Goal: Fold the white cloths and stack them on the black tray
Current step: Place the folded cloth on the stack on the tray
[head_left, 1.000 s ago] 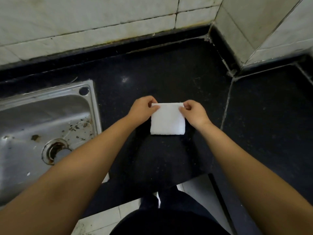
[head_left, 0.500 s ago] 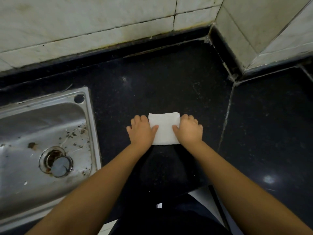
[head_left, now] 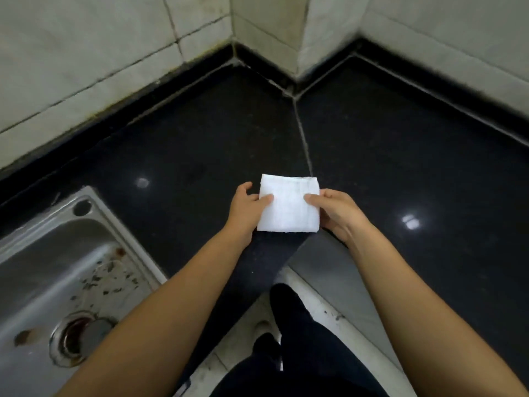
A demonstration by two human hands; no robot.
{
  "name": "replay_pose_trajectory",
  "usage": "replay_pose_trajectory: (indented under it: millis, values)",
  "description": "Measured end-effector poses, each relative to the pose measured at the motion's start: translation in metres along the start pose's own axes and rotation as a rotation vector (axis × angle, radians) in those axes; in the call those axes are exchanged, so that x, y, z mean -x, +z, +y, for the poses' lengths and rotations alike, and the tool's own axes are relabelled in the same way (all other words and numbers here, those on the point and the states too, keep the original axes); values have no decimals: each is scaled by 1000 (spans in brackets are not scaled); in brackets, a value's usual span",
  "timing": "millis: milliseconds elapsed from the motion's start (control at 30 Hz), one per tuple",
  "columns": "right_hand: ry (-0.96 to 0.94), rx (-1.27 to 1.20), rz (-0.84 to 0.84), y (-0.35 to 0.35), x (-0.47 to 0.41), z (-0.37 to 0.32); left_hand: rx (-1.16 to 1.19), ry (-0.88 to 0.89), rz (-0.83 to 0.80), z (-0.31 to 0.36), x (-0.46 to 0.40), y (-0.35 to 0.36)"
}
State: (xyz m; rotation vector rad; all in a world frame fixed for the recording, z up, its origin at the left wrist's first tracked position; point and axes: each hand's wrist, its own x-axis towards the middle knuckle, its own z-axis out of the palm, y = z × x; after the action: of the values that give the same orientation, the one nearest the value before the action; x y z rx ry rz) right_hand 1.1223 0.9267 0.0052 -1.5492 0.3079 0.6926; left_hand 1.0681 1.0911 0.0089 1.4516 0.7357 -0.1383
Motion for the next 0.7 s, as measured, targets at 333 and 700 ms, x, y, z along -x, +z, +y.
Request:
replay_pose_trajectory:
  millis: [333, 700]
  values:
    - [-135, -386, 554, -170, 201, 107, -228, 19, -633, -50, 122, 179]
    - [-200, -641, 1079, -334, 500, 301, -491, 24, -1179, -200, 409, 386]
